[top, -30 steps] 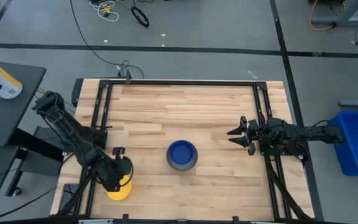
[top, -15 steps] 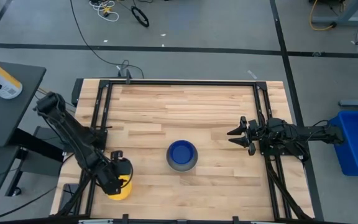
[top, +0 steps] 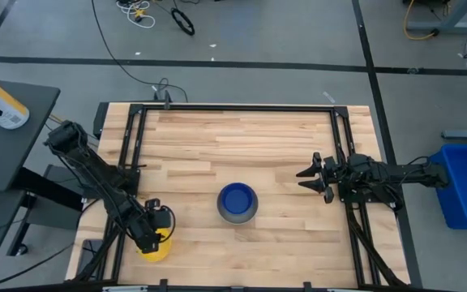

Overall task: Nest bowls inside each other
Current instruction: Stack the yellow bowl on the blue bowl

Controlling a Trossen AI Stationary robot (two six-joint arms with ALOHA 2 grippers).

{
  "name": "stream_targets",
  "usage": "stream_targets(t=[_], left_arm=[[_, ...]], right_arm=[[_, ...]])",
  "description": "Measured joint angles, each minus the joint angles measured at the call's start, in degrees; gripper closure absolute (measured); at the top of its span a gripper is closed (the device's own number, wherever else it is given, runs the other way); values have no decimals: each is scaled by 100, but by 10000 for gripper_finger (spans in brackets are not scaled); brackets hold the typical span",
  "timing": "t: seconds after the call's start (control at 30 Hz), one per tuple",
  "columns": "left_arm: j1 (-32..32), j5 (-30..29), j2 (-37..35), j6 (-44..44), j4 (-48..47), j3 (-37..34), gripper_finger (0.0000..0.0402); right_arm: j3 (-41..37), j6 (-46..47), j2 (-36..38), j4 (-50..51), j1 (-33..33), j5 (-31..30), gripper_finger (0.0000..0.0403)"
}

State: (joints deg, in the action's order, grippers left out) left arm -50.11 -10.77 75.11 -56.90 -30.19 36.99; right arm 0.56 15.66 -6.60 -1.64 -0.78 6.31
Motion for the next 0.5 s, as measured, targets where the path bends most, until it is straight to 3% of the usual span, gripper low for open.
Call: stream_targets(t=[0.1,0.2,0.37,0.5], left_arm=[[0,-96,0,38,18,-23,197],[0,-132,0,194,24,-29,237],[0,-255,-10,334,107,-162,376],[-4,-598,-21,424,512,-320,394]], right_arm=[[0,2,-10,-1,0,-2,239],[0,0,-17,-1,0,-2,240],[0,0,-17,-3,0,-2,237],[0,0,-17,-2,-1,-2,235]])
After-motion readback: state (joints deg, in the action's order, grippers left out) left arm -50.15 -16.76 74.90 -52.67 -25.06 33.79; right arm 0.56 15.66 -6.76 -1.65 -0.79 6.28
